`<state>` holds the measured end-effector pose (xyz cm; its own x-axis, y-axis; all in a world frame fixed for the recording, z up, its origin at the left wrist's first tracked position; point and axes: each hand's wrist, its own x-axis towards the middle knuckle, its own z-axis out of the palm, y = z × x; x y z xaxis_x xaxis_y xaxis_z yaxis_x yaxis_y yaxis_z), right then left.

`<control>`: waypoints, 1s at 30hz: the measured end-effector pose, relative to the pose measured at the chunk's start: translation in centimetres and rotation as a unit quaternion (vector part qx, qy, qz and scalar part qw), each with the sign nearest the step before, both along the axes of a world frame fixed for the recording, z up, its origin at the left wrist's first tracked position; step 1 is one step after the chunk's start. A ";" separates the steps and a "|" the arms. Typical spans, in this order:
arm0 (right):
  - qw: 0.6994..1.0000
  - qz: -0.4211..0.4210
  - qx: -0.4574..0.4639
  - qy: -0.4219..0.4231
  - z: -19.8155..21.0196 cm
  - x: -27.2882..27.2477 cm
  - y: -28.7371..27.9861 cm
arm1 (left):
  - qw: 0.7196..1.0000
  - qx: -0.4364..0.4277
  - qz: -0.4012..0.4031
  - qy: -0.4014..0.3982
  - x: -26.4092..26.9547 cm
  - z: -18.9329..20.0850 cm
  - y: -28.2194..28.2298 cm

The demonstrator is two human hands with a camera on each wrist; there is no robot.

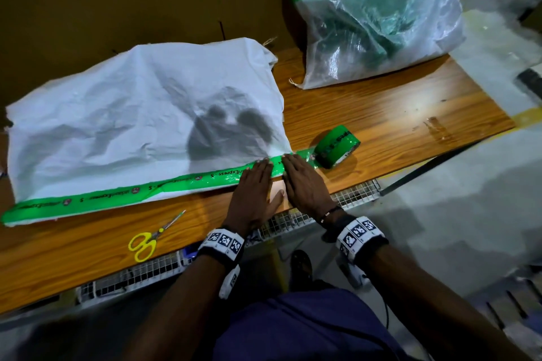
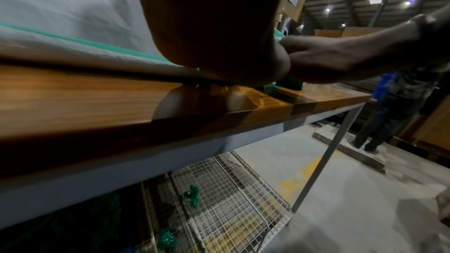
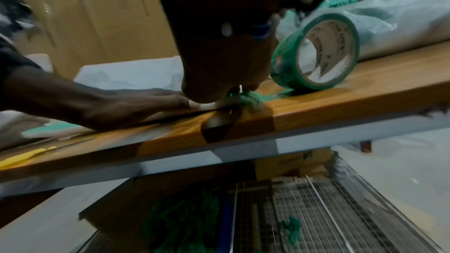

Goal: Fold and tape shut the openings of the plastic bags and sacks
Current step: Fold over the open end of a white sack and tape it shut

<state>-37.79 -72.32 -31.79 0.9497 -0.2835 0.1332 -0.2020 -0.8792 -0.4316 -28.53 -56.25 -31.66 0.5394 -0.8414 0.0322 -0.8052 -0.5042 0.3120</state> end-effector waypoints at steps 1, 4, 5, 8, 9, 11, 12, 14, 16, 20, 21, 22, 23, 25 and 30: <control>1.000 -0.014 0.003 0.000 -0.3 0.1 0.1 | 1.000 0.002 -0.004 -0.002 0.2 0.0 0.2; 1.000 -0.025 -0.016 -0.004 -0.3 0.0 0.2 | 1.000 0.004 -0.030 0.000 1.1 0.2 0.8; 0.999 -0.023 -0.022 -0.001 -0.2 -0.2 -0.1 | 0.999 0.011 -0.048 -0.007 1.6 0.3 1.1; 0.999 -0.024 -0.033 0.000 -0.4 -0.7 -0.2 | 0.997 0.019 -0.074 -0.016 4.1 0.2 3.0; 0.999 -0.026 -0.027 0.000 -0.4 -0.7 -0.3 | 0.998 0.017 -0.062 -0.001 5.1 0.1 4.2; 0.999 -0.027 -0.020 -0.006 -0.4 -0.6 0.0 | 0.999 0.005 -0.045 0.016 6.7 -0.1 7.2; 0.999 -0.028 -0.022 -0.014 -0.4 -0.5 0.2 | 0.999 0.000 -0.051 0.015 7.2 -0.1 8.4; 0.999 -0.027 -0.017 -0.034 0.1 0.1 0.8 | 0.998 0.010 -0.063 0.013 7.5 0.0 9.3; 0.998 -0.012 -0.001 -0.054 0.9 1.1 2.1 | 0.998 0.028 -0.061 0.008 7.0 -0.1 8.7; 0.997 0.040 0.041 -0.058 1.6 4.1 5.9 | 0.998 0.055 -0.042 -0.007 6.2 -0.9 8.4; 0.997 0.030 0.042 -0.049 1.5 4.5 6.3 | 0.997 0.056 -0.043 -0.008 6.2 -1.0 8.5; 0.998 0.013 0.040 -0.041 1.4 4.5 6.2 | 0.997 0.055 -0.049 -0.007 6.2 -0.9 8.5; 0.999 -0.003 0.036 -0.037 1.2 4.3 5.9 | 0.997 0.053 -0.053 -0.004 6.3 -0.8 8.5; 0.999 -0.024 0.026 -0.028 1.1 3.3 4.7 | 0.997 0.045 -0.057 -0.002 6.4 -0.6 8.6; 0.995 -0.088 0.031 -0.024 0.6 1.7 2.7 | 0.998 0.034 -0.052 0.009 6.2 -0.4 8.5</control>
